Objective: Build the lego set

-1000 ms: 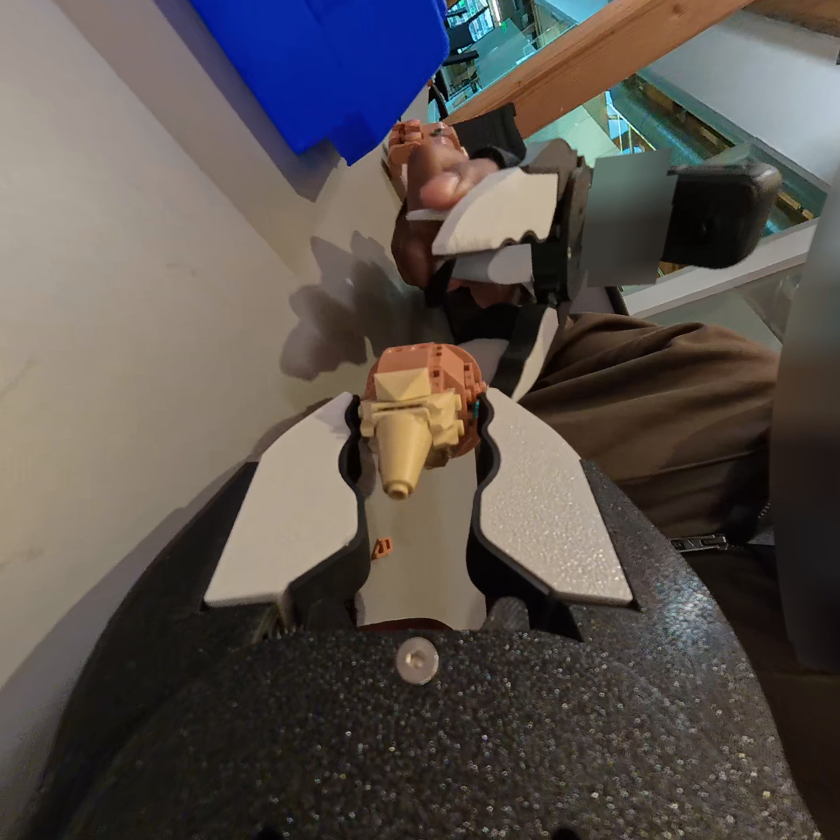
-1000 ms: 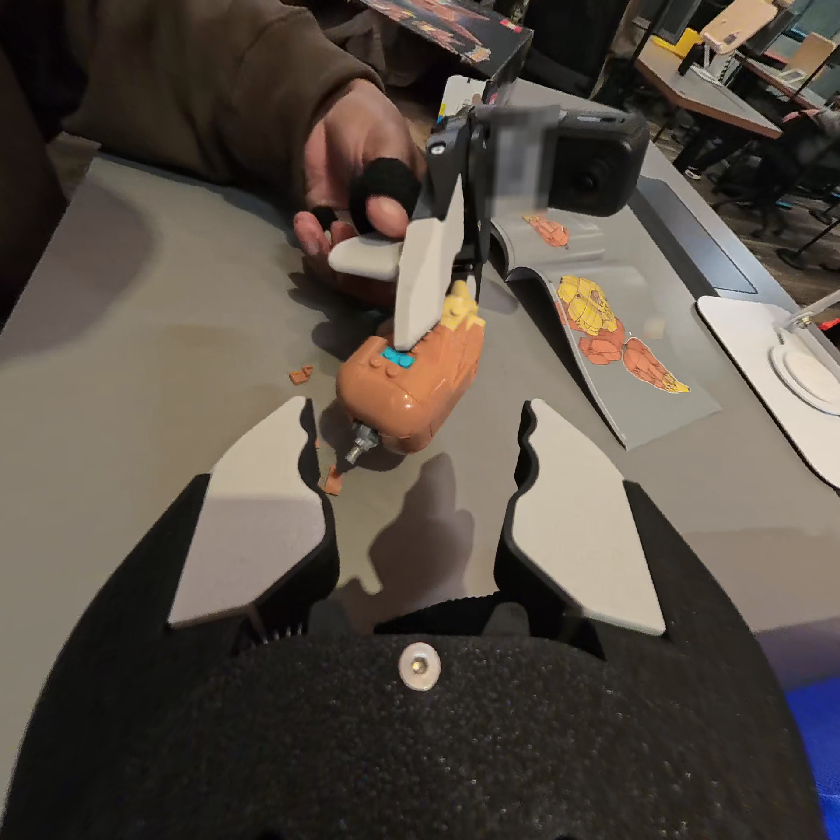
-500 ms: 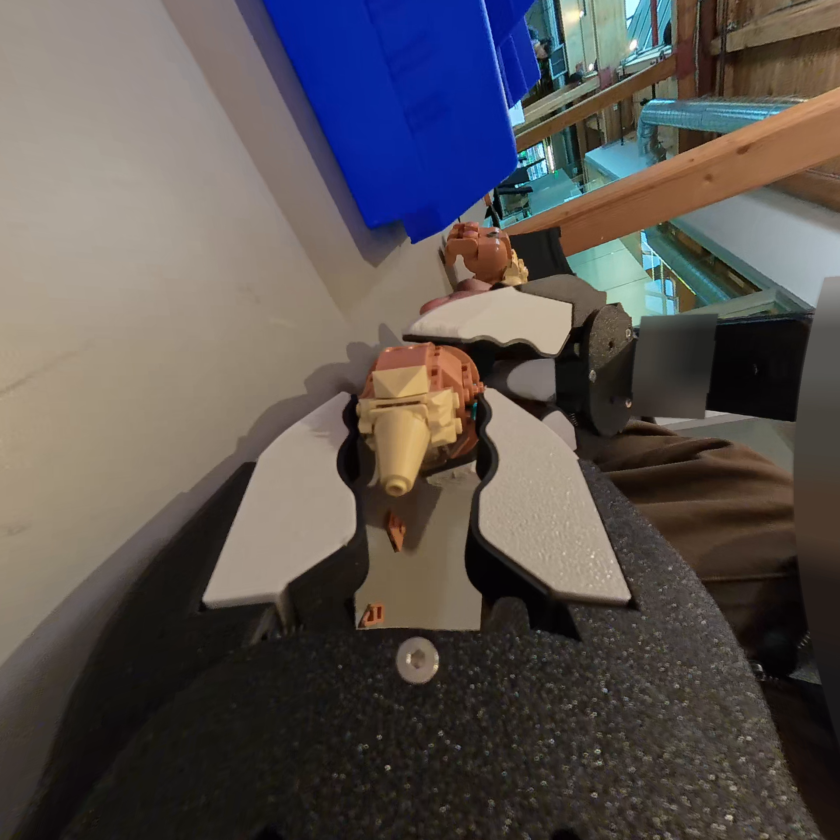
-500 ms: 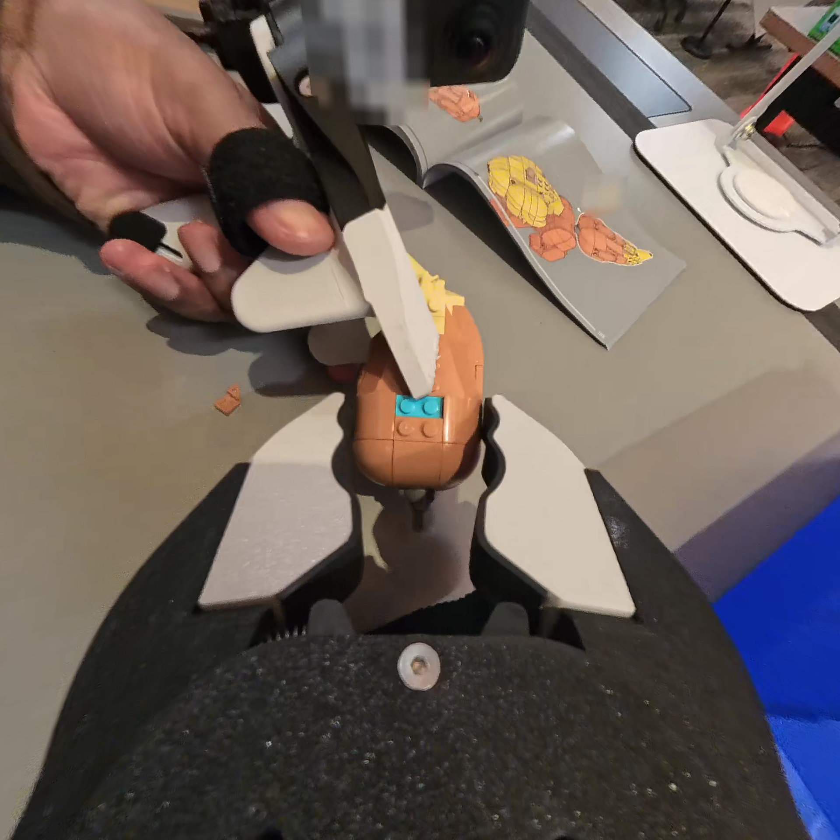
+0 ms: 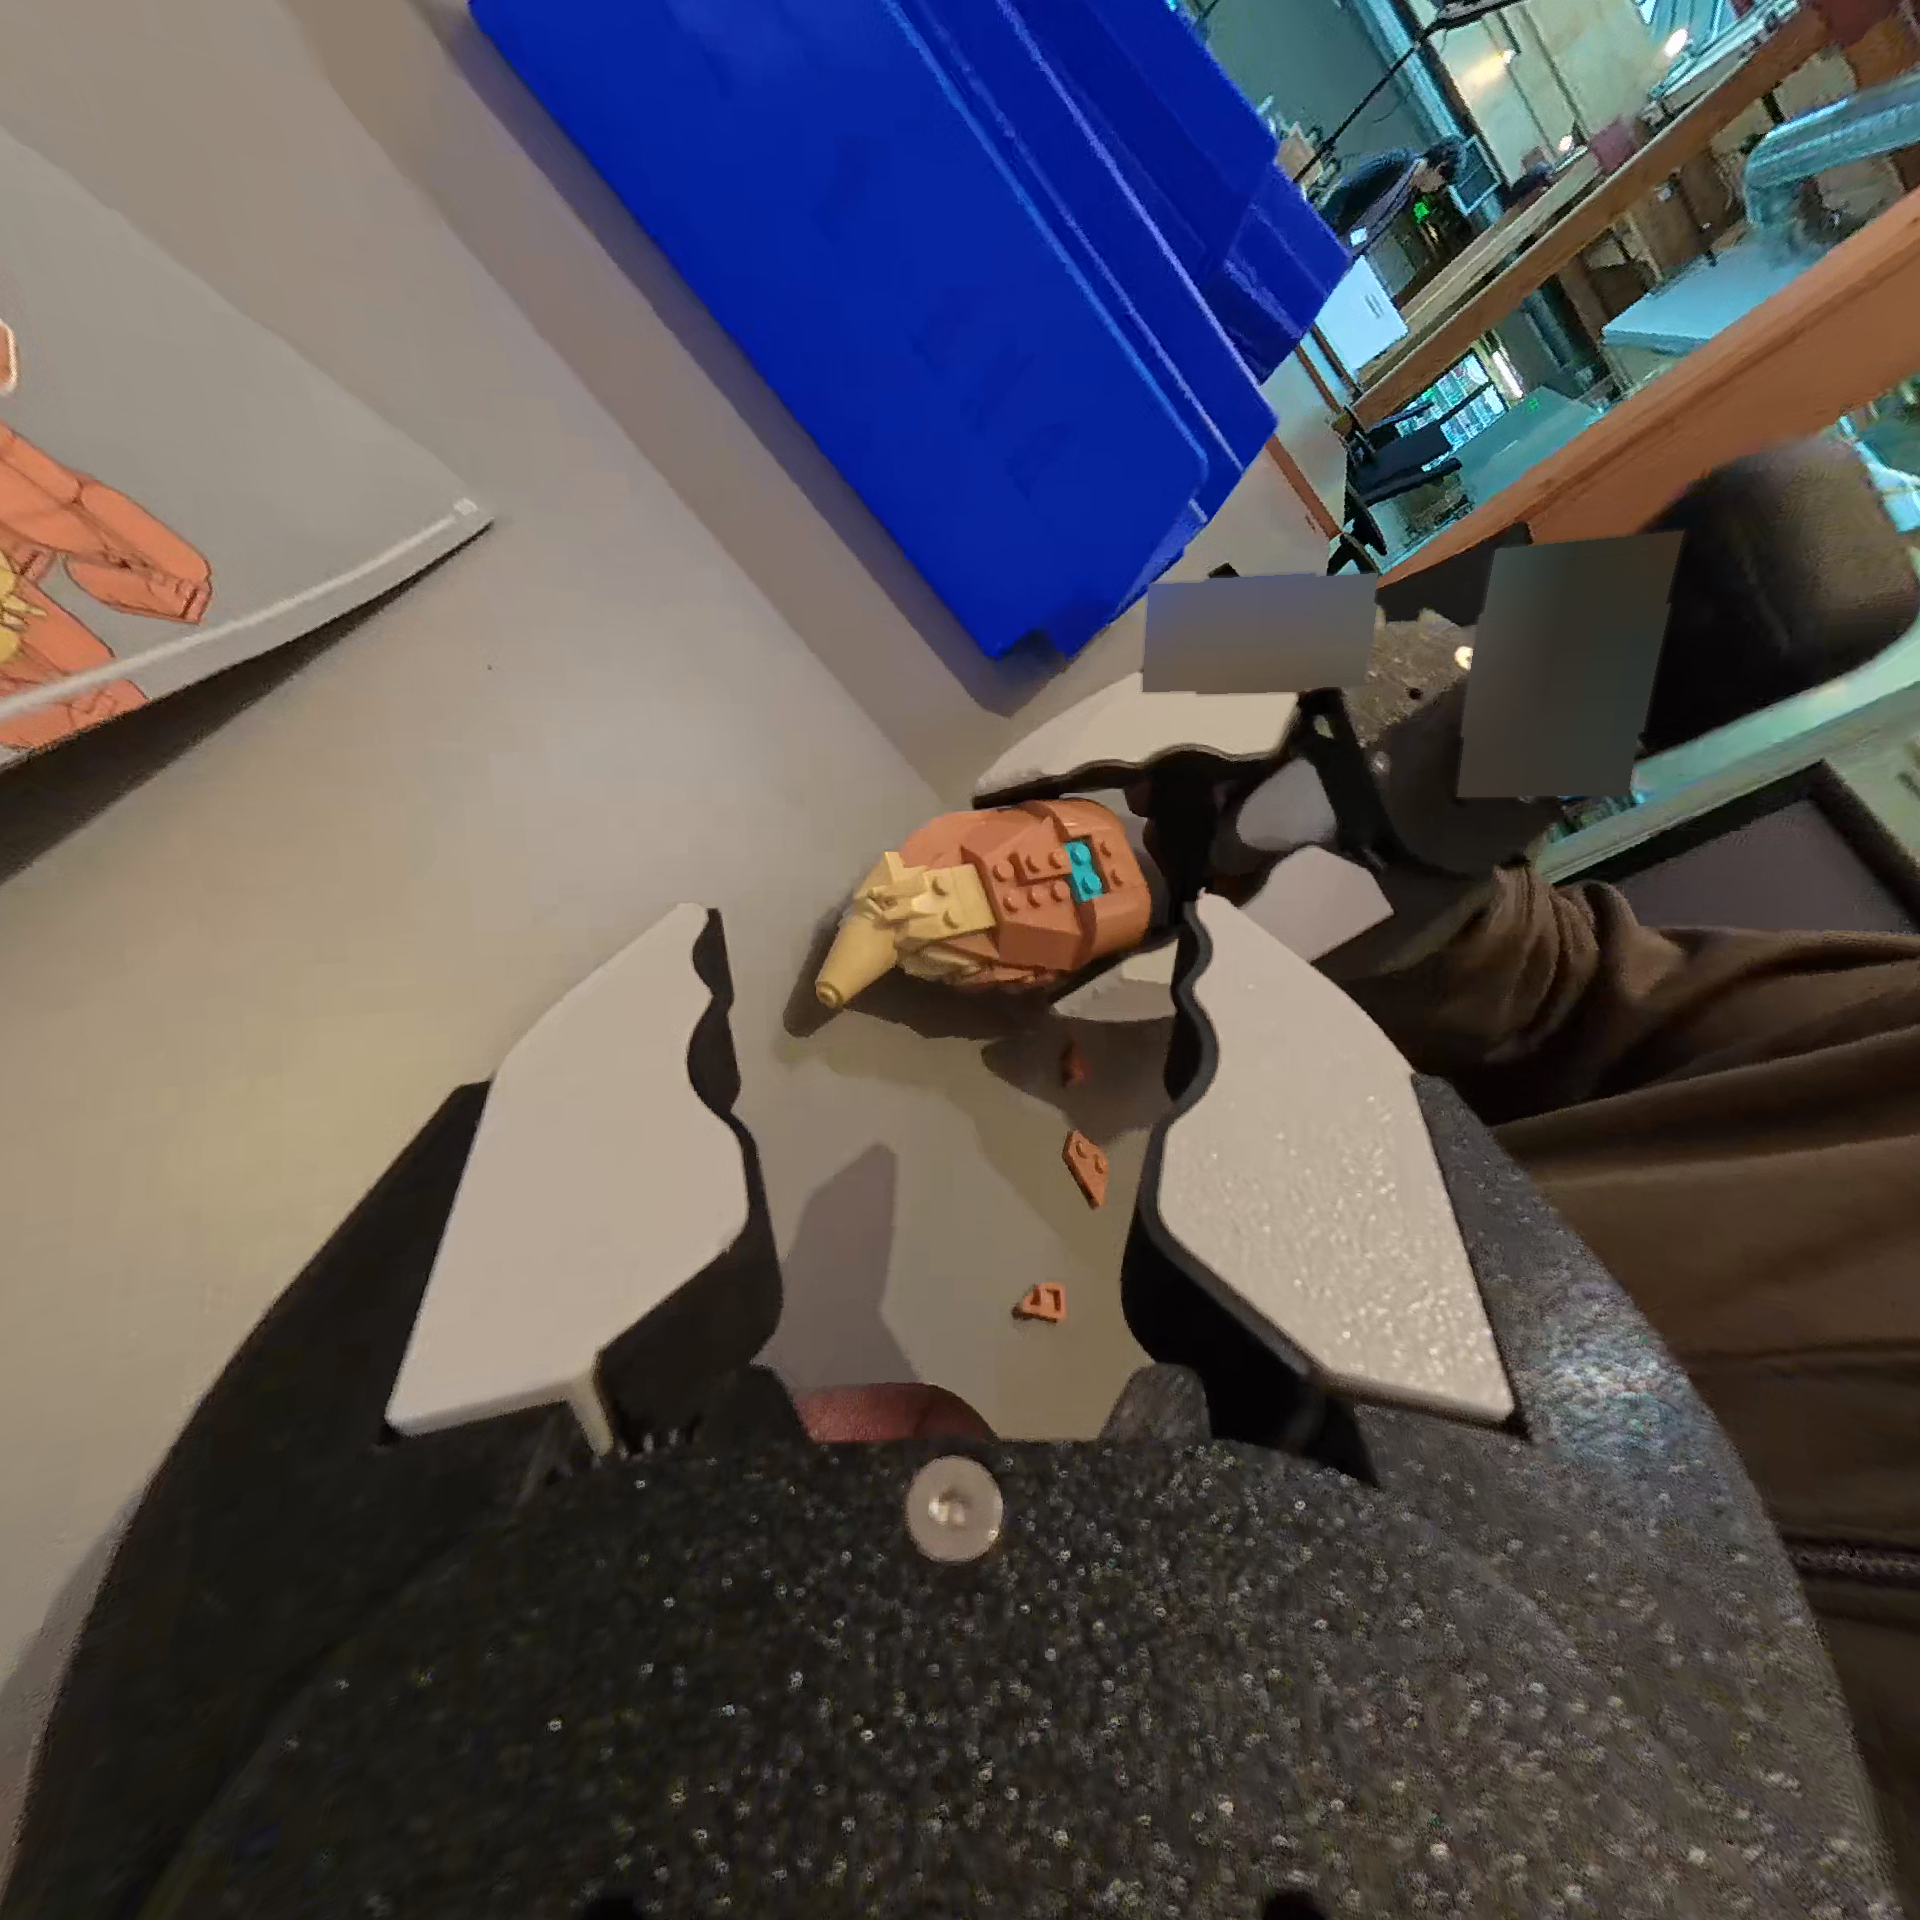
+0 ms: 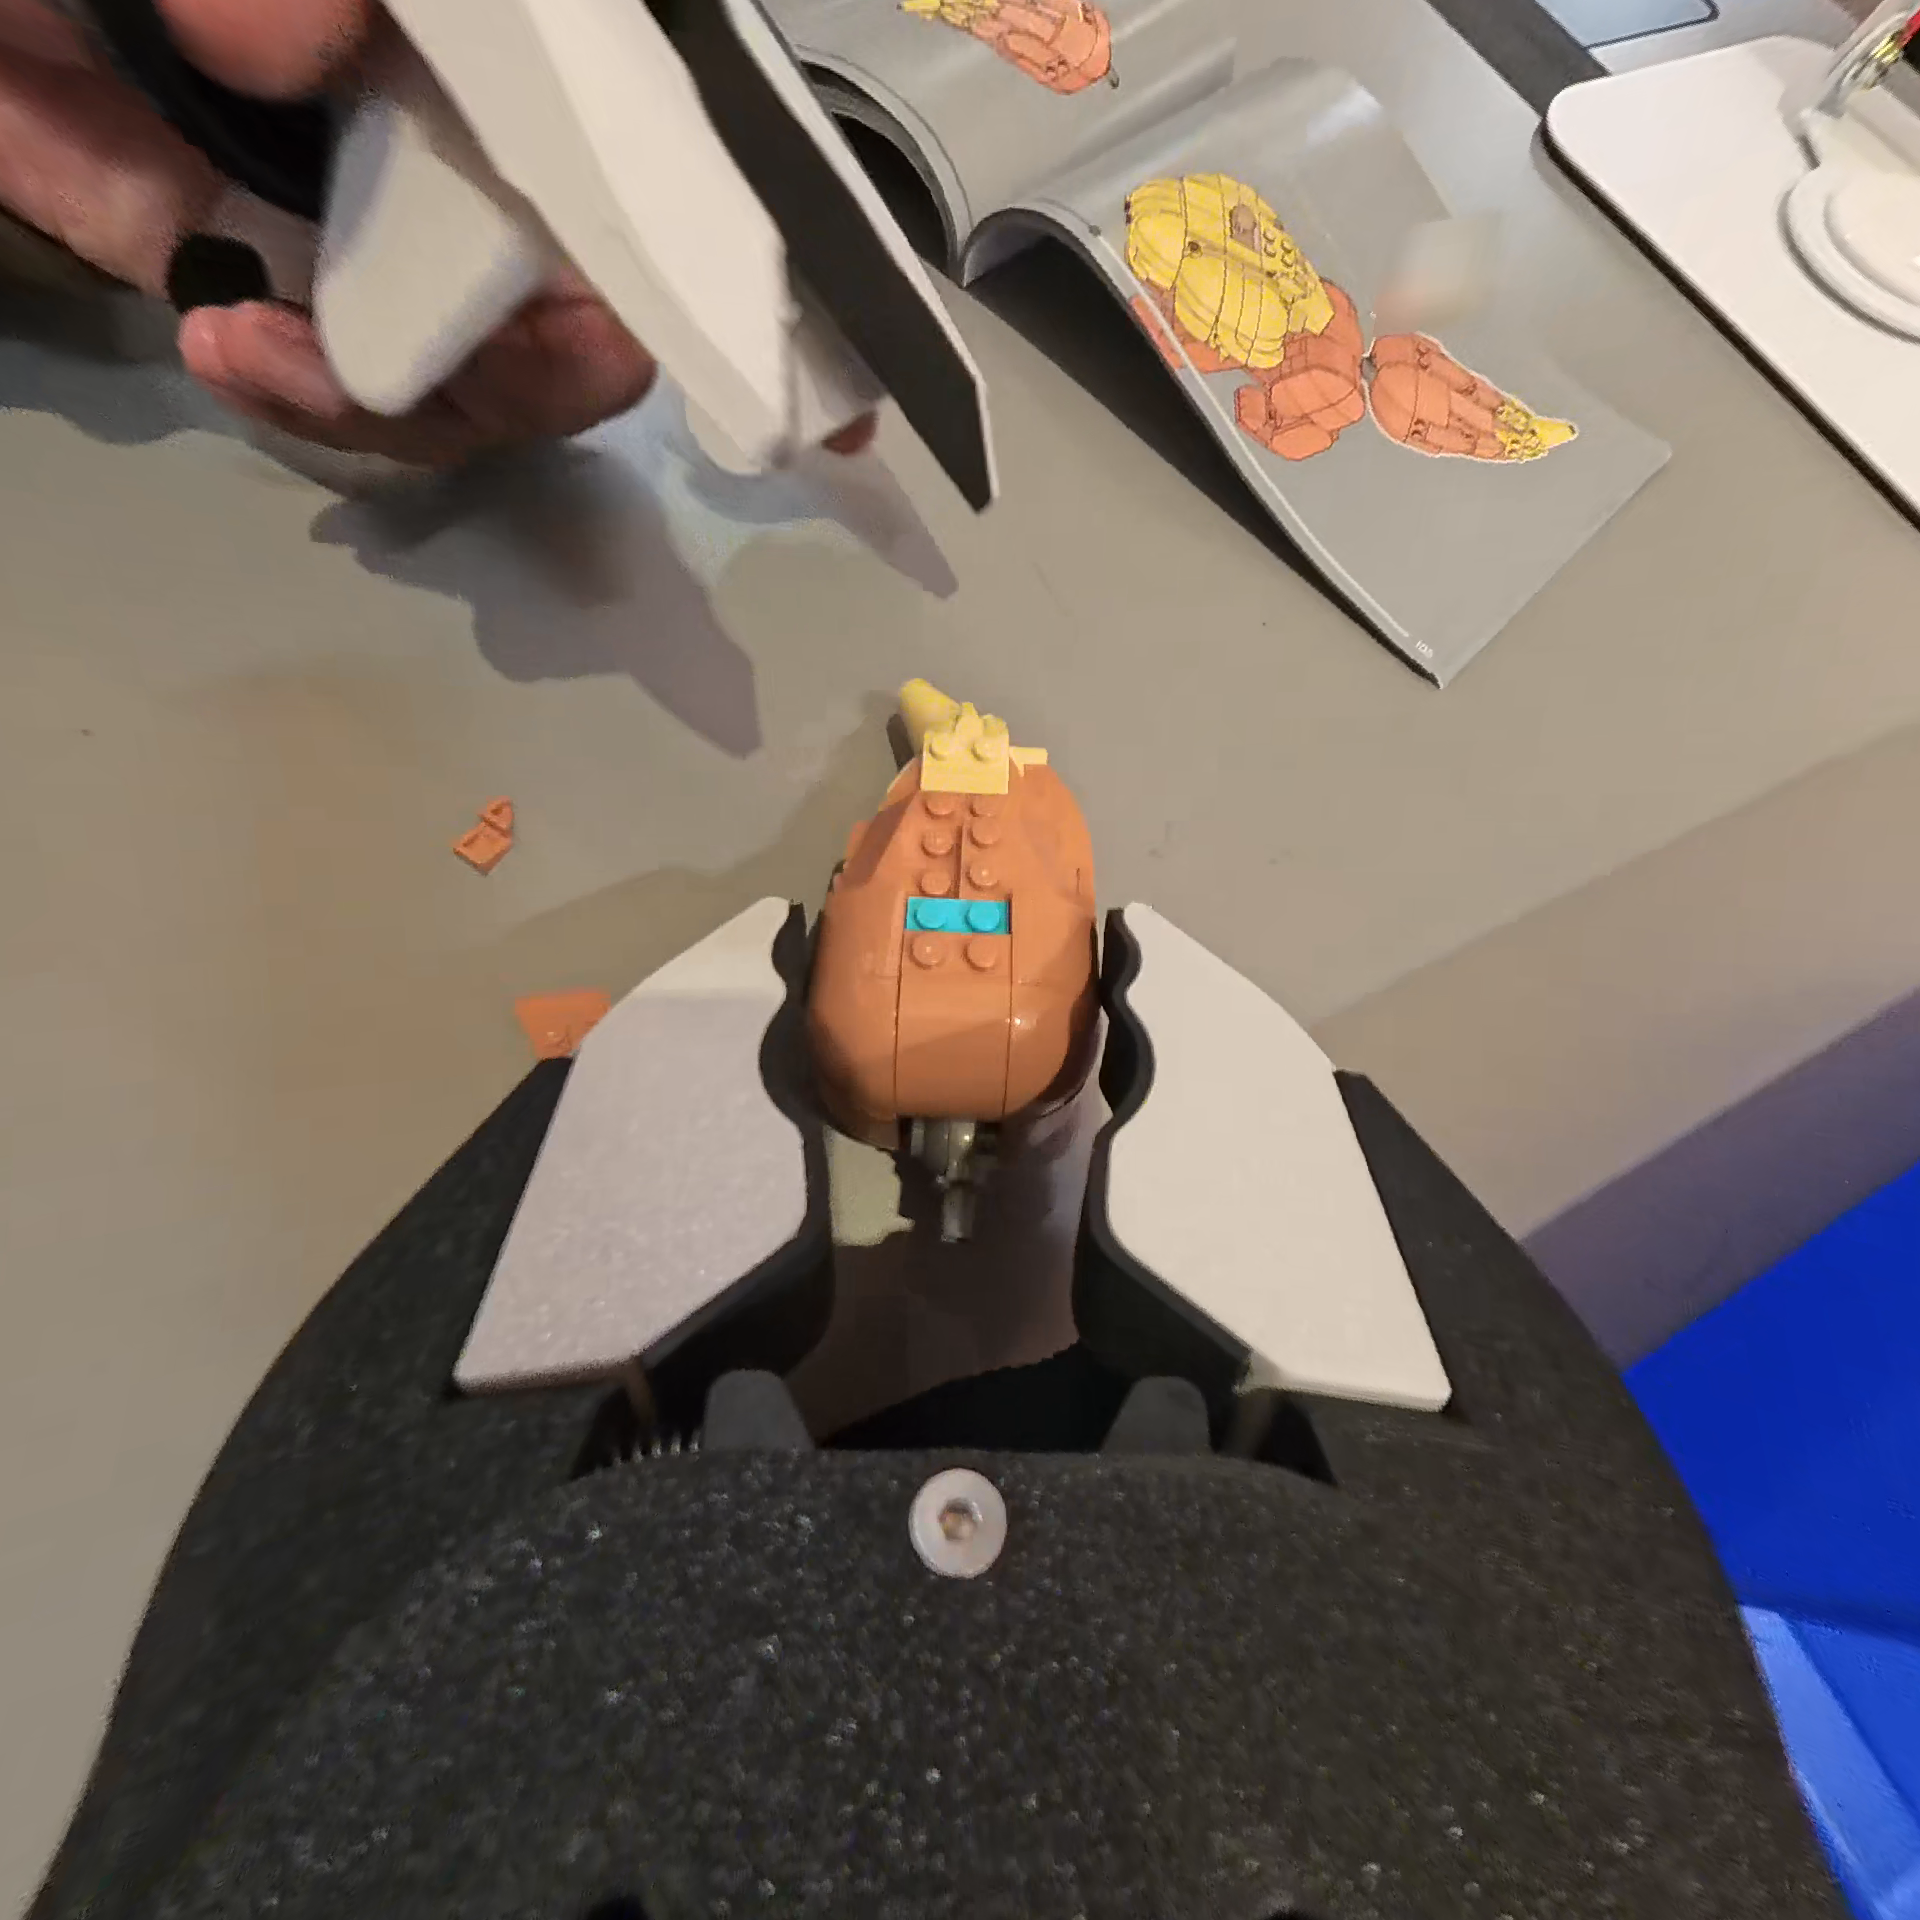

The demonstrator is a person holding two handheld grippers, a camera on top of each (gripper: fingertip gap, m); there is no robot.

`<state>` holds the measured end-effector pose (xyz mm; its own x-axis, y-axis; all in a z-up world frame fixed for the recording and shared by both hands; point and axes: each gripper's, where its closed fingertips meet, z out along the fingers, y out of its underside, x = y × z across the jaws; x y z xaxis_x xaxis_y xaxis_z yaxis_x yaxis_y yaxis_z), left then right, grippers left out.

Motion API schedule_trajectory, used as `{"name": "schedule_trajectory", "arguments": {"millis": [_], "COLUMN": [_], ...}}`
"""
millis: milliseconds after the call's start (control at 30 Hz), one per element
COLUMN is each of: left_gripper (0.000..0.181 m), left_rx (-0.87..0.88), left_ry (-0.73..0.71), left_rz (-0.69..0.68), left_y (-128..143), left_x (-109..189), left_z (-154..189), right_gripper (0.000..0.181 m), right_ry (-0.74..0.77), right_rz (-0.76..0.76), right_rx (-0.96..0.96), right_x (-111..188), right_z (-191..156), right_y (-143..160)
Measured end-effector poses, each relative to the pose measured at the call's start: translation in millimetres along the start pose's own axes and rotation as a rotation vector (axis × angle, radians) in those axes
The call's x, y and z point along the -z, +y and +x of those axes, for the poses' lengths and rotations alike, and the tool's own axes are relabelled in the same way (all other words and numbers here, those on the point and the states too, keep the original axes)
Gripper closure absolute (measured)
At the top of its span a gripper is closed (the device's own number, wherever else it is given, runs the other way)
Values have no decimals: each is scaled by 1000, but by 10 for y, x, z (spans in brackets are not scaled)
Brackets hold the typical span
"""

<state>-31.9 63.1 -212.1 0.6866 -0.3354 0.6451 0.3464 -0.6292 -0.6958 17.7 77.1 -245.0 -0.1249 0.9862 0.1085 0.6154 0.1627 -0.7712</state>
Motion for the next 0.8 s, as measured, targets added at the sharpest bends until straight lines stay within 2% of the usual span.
{"name": "schedule_trajectory", "arguments": {"millis": [100,233,367,600,667,800], "left_gripper": [97,97,97,101,101,102], "left_rx": [-88,-203,-316,-458,-475,-467], "left_ry": [-18,-69,-113,-251,-270,-290], "left_rz": [38,54,83,153,147,139], "left_y": [27,146,299,514,592,713], "left_x": [107,231,342,434,436,463], "left_z": [96,210,367,504,528,568], "right_gripper": [126,115,121,140,147,148], "right_ry": [-5,17,-25,-87,-72,-40], "right_rz": [-4,43,105,-45,-86,-151], "right_rx": [11,31,43,27,1,-78], "right_x": [18,154,358,292,244,145], "right_z": [7,27,-170,-808,-896,-923], "right_y": [37,-42,-150,75,128,226]}}
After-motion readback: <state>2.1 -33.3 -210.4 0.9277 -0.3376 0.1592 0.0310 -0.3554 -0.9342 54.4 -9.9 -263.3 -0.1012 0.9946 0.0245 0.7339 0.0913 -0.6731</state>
